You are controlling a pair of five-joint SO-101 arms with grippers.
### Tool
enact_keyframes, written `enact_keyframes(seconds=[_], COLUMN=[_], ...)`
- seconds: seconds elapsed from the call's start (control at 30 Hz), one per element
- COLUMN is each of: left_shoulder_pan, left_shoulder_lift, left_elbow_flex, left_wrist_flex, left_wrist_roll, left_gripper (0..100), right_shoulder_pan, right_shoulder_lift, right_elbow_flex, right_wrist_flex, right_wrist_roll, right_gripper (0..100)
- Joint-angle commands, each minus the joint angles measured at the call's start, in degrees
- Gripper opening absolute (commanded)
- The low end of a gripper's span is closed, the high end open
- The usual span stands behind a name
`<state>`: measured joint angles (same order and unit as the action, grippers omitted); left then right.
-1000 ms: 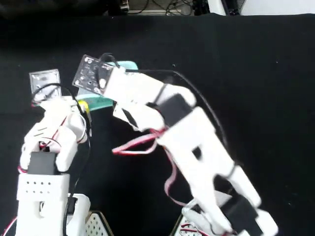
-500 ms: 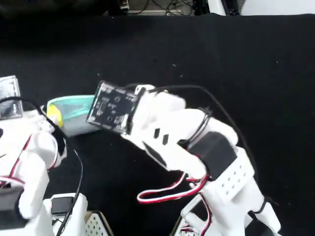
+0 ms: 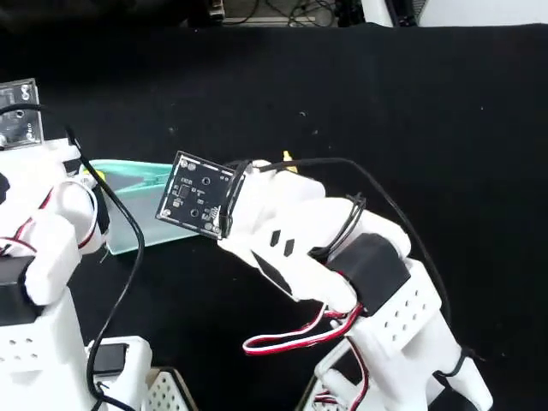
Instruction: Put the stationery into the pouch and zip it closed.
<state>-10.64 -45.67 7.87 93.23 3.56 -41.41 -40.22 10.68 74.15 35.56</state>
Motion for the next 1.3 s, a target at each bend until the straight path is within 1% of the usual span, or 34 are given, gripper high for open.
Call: enact_keyframes(seconds=[0.0, 0.07, 0.2, 0.33, 0.47, 0.57, 0.7, 0.8, 0.9, 1.07, 1.2, 1.27], left_shoulder_pan=[-0.5, -0.5, -0.6, -0.6, -0.9, -3.8, -9.6, -11.8, -12.2, -12.0, -11.8, -10.9], left_shoulder_lift=[2.5, 2.5, 1.9, 2.2, 1.9, 1.9, 1.9, 2.4, 2.5, 2.0, 1.9, 1.9], left_elbow_flex=[-0.5, -0.6, -0.7, -0.7, -0.7, -2.5, -5.1, -5.1, -4.4, 0.6, 4.7, 5.6], left_wrist_flex=[4.7, 6.3, 7.5, 7.6, 7.6, 7.6, 7.5, 7.5, 7.3, 3.8, 2.0, 1.7], left_wrist_roll=[-3.1, -4.6, -6.3, -6.4, -6.2, -6.2, -6.3, -6.4, -6.4, -6.4, -6.4, -6.2], left_gripper=[12, 15, 15, 15, 7, 3, 3, 3, 3, 3, 3, 3], right_shoulder_pan=[1.1, 1.1, 1.1, 1.1, 1.5, 2.7, 5.8, 7.8, 10.0, 13.5, 13.4, 12.0], right_shoulder_lift=[-1.5, -1.4, -1.4, -1.6, -1.7, -1.8, -2.2, -4.4, -6.8, -7.6, -7.6, -7.8], right_elbow_flex=[-0.3, -0.3, -0.3, -0.3, -0.3, -0.5, -1.0, -1.2, -1.0, 0.7, 3.6, 3.8], right_wrist_flex=[-0.2, -0.2, 0.2, 0.2, 0.2, 0.2, 0.2, 0.2, 0.2, 0.0, -0.3, -0.3], right_wrist_roll=[-0.6, -0.6, -0.6, -0.6, -0.6, -0.6, -0.6, -0.6, -0.6, -0.6, -0.6, -0.6], right_gripper=[1.1, 1.1, 1.1, 1.1, 1.1, 1.1, 1.1, 1.1, 1.1, 1.1, 1.1, 1.1])
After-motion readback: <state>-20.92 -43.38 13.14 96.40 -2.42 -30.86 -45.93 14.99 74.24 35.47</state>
